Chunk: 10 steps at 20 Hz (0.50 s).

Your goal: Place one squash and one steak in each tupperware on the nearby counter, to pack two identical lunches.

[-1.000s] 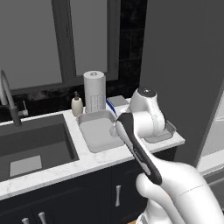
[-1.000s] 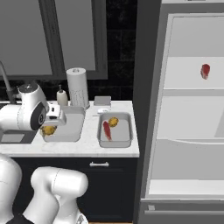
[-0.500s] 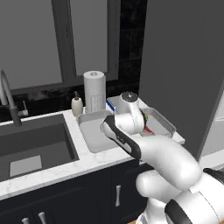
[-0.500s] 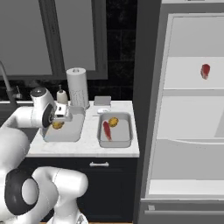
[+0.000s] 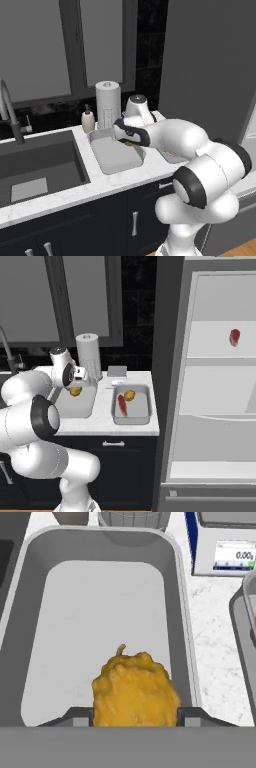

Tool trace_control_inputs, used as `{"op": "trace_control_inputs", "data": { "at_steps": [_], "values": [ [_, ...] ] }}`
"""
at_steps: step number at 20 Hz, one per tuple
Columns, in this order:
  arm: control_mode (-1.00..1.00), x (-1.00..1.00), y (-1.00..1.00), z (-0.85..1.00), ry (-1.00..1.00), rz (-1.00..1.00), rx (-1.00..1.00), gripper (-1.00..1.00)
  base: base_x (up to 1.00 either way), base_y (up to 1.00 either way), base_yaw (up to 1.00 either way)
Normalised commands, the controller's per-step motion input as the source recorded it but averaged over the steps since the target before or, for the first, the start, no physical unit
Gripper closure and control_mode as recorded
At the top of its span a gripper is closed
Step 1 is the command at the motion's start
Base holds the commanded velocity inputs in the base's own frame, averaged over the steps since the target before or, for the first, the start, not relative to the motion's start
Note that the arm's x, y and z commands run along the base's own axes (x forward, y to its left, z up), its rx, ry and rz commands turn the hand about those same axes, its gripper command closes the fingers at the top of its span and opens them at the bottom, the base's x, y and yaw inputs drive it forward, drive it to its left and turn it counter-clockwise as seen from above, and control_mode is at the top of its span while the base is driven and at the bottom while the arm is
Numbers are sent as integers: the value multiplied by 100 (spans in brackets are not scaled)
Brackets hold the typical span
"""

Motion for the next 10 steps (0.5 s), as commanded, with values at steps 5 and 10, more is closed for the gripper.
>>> {"op": "trace_control_inputs", "data": {
  "at_steps": [5,10],
  "values": [
    [-100,17,0,-44,3,0,-2,100,0,0,0],
    [-100,14,0,-64,-4,0,-1,100,0,0,0]
  ]
}}
